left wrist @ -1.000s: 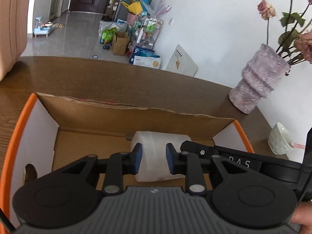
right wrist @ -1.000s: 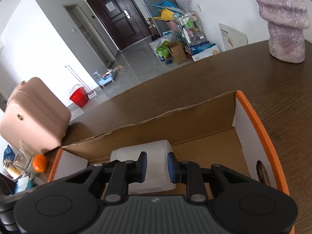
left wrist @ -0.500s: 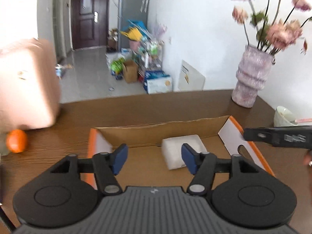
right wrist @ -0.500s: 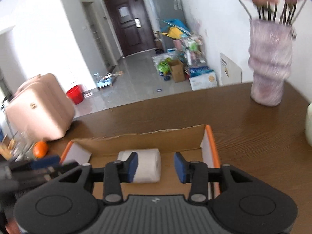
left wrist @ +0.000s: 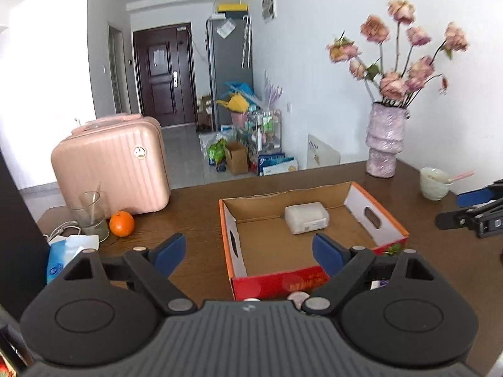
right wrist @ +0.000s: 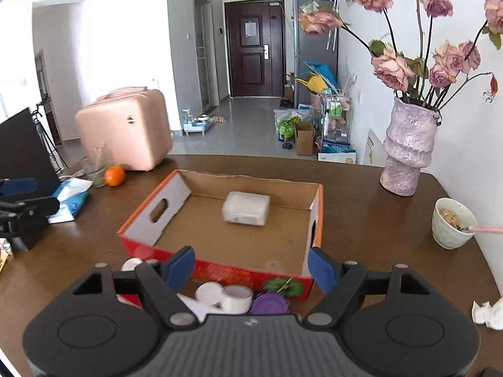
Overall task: Organize rigid objects
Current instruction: 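Lift both grippers out of the box and back from the table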
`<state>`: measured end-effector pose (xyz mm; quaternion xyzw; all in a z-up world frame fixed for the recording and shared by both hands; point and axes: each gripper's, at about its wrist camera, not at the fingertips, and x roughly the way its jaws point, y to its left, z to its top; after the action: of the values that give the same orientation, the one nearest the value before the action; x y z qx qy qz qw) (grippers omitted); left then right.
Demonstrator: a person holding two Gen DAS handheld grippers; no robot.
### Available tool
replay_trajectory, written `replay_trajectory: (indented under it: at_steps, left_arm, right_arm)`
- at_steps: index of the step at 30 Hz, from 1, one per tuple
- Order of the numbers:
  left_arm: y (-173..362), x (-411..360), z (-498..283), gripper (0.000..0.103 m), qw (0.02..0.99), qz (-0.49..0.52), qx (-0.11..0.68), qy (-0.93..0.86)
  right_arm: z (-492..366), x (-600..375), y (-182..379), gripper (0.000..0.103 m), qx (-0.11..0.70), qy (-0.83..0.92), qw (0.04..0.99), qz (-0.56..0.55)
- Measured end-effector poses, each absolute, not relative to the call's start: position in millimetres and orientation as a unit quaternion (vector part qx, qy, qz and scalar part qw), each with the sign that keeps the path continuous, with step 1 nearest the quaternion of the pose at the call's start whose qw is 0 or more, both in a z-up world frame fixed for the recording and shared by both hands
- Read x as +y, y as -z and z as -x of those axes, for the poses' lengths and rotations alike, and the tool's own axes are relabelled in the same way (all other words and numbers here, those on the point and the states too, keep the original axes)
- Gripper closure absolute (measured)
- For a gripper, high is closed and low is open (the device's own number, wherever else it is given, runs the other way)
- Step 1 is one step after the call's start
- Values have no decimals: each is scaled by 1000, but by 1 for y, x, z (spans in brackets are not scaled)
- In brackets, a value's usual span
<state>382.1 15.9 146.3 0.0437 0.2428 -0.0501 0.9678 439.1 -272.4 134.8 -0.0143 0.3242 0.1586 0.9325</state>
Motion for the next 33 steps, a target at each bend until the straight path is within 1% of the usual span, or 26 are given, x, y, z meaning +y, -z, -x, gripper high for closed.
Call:
replay_trajectory:
  at_steps: [5, 10, 14, 17, 20, 26, 30, 33]
  left_arm:
    - [-148, 21, -334, 9, 972, -37, 227, 45]
    - [-130, 20, -279, 8, 977, -45, 205, 27]
    - [-120, 20, -236, 5, 984, -47, 173, 25]
    - [-112, 16, -202, 3, 988, -55, 146, 20]
    - [-97, 12, -170, 1, 991, -57, 122, 20]
    - [-63, 12, -131, 0, 989, -19, 141, 38]
    - [-39, 1, -132, 0, 980, -53, 186, 40]
    - [-26, -6, -133, 0, 978, -65, 196, 41]
  right_arm:
    - [-392, -273, -138, 22, 298, -174, 939, -4]
    - [-336, -275, -130, 20, 261, -181, 948, -14]
    - [-285, -277, -111, 17, 226, -193, 955, -24]
    - [-252, -273, -91, 17, 214, -193, 957, -19]
    - [-220, -273, -71, 17, 206, -190, 959, -38]
    - [-164, -272, -27, 15, 193, -143, 970, -49]
    - [-146, -273, 5, 15, 220, -143, 964, -53]
    - [-144, -274, 18, 15, 238, -127, 961, -55]
